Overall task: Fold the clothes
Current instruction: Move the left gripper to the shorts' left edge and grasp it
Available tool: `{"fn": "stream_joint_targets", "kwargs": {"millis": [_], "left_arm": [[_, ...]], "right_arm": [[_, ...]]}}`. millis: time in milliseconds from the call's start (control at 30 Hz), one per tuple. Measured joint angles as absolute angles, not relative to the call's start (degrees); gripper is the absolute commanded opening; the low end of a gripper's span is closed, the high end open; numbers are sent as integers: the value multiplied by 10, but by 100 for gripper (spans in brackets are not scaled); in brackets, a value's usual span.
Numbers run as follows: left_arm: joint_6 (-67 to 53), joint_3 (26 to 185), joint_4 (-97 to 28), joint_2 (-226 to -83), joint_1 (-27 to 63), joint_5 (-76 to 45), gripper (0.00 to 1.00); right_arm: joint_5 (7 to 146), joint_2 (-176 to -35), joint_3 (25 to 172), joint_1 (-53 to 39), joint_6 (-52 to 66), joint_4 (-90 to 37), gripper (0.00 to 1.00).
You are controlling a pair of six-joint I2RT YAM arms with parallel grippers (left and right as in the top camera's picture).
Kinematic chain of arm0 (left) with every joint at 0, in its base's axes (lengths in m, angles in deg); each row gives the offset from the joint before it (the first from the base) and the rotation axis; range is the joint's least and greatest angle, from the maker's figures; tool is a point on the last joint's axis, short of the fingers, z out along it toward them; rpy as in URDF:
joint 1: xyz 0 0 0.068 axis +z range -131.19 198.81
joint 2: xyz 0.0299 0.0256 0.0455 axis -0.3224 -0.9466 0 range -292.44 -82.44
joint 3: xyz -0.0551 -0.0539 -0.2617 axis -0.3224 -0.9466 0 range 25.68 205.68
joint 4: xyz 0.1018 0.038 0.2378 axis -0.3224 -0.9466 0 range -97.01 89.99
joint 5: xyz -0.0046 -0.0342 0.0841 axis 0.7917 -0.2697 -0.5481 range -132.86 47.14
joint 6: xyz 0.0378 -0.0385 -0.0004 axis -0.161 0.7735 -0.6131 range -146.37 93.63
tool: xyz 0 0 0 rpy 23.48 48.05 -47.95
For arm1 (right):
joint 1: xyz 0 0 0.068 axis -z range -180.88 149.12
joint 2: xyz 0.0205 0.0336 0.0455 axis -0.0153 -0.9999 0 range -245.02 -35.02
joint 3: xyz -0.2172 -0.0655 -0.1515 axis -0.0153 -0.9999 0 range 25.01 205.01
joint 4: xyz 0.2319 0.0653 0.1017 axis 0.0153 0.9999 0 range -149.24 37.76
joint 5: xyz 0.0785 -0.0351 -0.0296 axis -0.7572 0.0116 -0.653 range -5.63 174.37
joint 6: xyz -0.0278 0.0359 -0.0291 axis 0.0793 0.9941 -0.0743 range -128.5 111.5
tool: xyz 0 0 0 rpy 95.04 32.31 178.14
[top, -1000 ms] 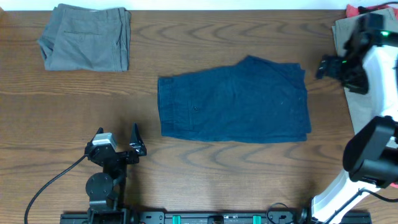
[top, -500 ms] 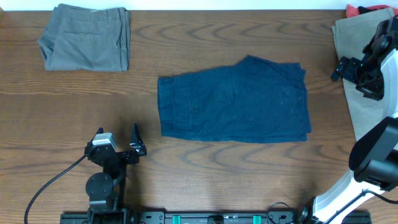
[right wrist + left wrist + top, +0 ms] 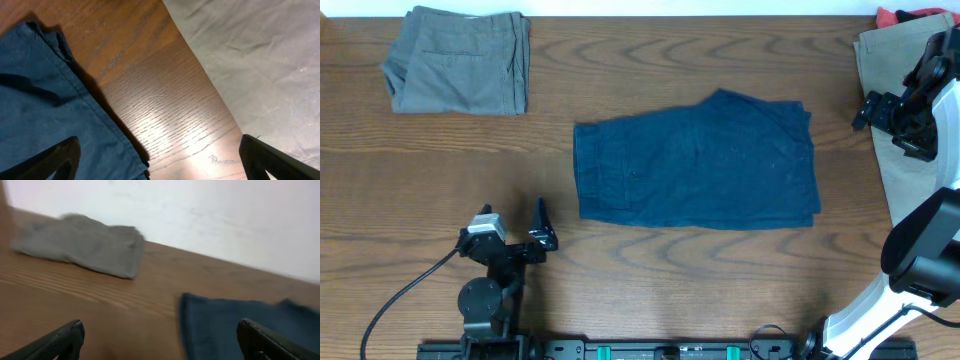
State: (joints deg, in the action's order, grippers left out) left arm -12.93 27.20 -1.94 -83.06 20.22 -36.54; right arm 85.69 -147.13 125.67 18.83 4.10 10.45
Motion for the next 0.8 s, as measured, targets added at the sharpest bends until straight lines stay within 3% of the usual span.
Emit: {"fn": "stream_joint_targets", "kwargs": {"millis": [200,400,567,800], "left_arm": [[73,272,-9,-831,202,-230,98],[155,269,21,-831,202,-151,98],[138,299,-4,-838,202,-128,98],[0,508,-222,-994,202,-188,98]], "right_arm": [[857,-1471,1257,188,41,104,99],[857,-1471,1257,188,41,104,99],[857,-1471,1257,188,41,104,99],[856,-1471,1257,188,41,106,99]]}}
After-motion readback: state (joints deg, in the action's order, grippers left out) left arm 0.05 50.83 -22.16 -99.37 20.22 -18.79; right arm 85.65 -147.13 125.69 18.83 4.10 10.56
